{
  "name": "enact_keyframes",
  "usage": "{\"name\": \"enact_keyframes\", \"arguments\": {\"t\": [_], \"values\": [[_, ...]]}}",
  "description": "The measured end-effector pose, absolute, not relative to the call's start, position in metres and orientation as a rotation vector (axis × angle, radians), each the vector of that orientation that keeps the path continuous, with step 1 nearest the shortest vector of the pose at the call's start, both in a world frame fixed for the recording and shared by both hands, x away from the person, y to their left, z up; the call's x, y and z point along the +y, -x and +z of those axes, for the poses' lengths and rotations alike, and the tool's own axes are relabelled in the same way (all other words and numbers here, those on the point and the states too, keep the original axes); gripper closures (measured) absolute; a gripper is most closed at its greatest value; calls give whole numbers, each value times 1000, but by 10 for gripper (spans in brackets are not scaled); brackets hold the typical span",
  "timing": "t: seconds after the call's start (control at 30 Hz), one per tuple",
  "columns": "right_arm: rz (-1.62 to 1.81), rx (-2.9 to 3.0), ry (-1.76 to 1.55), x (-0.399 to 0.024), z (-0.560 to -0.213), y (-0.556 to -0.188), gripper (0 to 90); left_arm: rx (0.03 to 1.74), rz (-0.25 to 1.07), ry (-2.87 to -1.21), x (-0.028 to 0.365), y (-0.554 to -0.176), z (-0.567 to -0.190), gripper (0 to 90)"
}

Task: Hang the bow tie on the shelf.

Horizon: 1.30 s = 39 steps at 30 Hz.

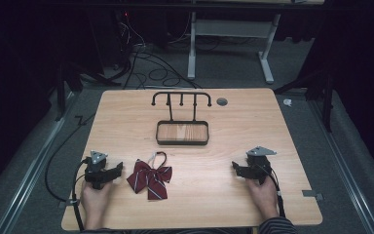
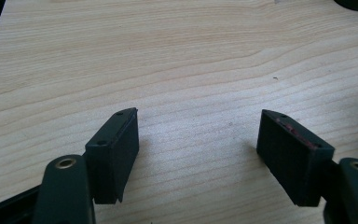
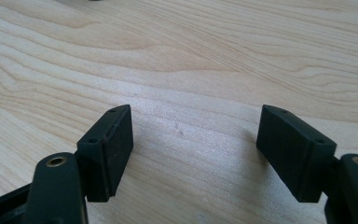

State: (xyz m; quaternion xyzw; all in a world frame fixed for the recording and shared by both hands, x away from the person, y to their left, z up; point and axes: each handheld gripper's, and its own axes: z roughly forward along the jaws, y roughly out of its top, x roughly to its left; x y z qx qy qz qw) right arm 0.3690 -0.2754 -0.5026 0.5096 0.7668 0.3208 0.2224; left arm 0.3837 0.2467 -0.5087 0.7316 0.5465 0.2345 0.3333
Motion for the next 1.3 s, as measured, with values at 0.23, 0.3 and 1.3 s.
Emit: {"name": "enact_keyframes", "arguments": {"t": [0.23,0.3,1.3], "values": [[886,2117,-1408,-275,-503,-369,284,1427,612,-1910,247,-384,-509,301],[886,2117,-1408,-275,-503,-369,284,1427,613,-1910,247,-384,-509,301],[893,2135,-1392,-275,-503,-368,279,1436,612,-1908,246,-387,-508,310]]}}
